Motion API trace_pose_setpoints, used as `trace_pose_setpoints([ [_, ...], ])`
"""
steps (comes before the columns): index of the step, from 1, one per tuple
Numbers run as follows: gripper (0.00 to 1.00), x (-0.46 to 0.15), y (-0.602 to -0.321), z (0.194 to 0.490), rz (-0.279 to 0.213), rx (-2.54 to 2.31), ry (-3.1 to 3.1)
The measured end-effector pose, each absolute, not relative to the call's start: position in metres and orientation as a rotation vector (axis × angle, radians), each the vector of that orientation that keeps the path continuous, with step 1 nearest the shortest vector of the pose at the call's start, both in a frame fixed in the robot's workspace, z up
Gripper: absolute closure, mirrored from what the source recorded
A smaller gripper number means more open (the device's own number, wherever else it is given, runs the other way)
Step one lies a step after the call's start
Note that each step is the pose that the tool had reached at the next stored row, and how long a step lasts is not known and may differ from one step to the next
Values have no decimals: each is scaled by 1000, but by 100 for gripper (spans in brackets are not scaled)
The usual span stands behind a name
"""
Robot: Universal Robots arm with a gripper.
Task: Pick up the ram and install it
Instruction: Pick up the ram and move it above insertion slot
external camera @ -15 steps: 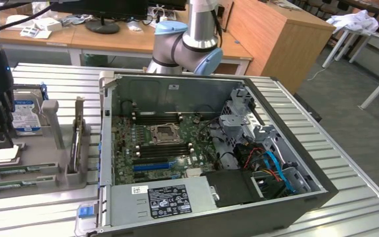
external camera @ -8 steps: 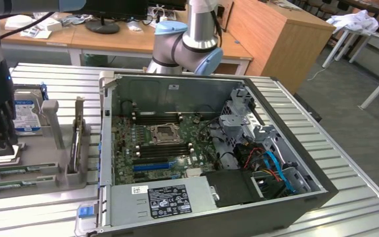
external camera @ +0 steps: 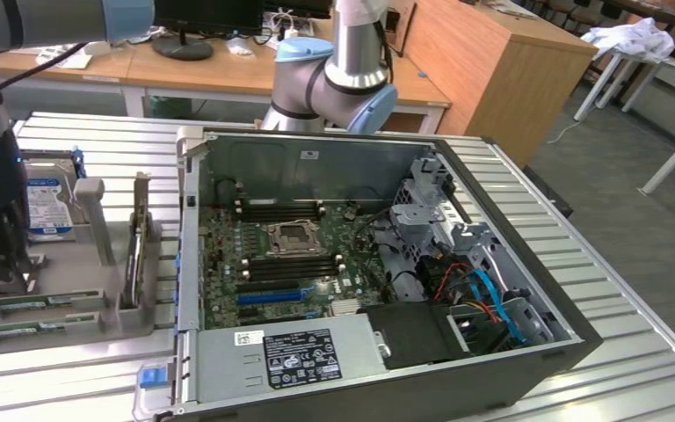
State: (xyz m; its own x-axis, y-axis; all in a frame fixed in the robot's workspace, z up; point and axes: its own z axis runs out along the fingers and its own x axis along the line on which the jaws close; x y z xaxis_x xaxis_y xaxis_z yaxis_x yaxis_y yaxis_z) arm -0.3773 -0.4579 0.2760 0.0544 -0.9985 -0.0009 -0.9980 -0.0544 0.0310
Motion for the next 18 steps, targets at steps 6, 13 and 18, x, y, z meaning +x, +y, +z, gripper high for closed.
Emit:
trace_pose_setpoints([
  [6, 69, -377, -466, 265, -34, 2265, -2145],
  [13, 69, -377, -466, 252, -34, 2265, -2145],
  [18, 69, -377, -466, 243, -34, 2265, -2145],
])
